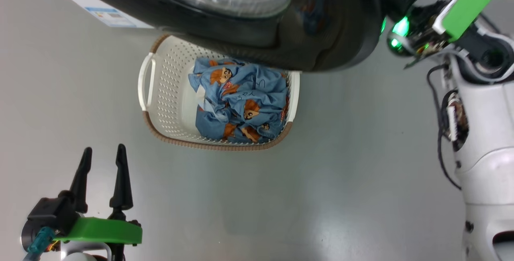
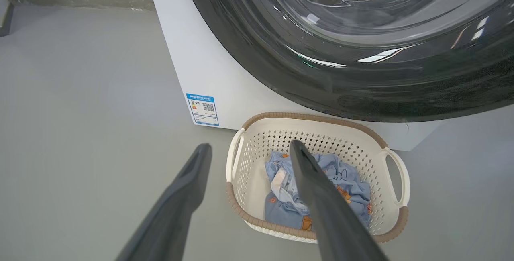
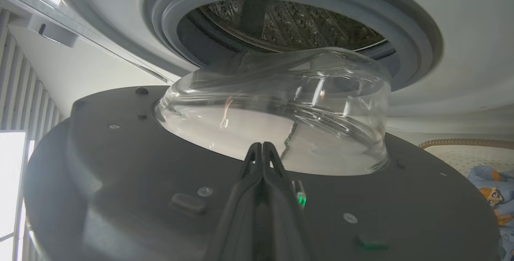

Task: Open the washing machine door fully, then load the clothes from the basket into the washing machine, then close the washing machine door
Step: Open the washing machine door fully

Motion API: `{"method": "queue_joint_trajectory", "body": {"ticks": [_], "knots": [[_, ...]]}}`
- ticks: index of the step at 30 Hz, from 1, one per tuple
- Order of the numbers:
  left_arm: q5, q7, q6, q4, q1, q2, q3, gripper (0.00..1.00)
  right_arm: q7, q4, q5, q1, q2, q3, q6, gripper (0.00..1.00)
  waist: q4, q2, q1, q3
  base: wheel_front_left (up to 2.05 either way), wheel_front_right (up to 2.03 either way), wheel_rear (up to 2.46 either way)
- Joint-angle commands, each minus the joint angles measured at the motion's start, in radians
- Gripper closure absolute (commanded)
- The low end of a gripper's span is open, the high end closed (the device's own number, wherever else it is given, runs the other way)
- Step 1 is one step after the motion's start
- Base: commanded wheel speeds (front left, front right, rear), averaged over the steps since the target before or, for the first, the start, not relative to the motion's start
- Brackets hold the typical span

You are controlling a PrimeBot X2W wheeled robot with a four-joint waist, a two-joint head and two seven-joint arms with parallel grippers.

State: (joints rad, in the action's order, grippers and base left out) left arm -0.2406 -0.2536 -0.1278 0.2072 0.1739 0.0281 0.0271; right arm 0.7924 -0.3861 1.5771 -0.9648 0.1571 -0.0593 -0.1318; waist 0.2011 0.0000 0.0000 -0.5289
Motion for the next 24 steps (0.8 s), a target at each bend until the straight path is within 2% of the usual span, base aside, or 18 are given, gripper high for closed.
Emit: {"method": "queue_joint_trajectory", "body": {"ticks": [1, 15, 24], "knots": [[-0.009, -0.008, -0.003, -0.013, -0.012, 0.022, 0.036, 0.00, 0.020, 0.026, -0.001, 0.048, -0.042, -0.038, 0.001, 1.00, -0.006, 0.0000, 0.0000, 0.030, 0.00, 0.00, 0.00], [-0.034, -0.008, -0.003, 0.016, -0.038, 0.022, 0.055, 0.00, 0.109, 0.051, 0.012, 0.237, -0.072, -0.141, 0.001, 1.00, -0.004, 0.0000, 0.0000, 0.177, 0.00, 0.00, 0.00], [-0.037, -0.008, 0.004, 0.039, -0.059, 0.022, 0.055, 0.00, 0.111, 0.108, 0.065, 0.356, -0.102, -0.232, 0.001, 1.00, -0.004, 0.0000, 0.0000, 0.254, 0.00, 0.00, 0.00]]}}
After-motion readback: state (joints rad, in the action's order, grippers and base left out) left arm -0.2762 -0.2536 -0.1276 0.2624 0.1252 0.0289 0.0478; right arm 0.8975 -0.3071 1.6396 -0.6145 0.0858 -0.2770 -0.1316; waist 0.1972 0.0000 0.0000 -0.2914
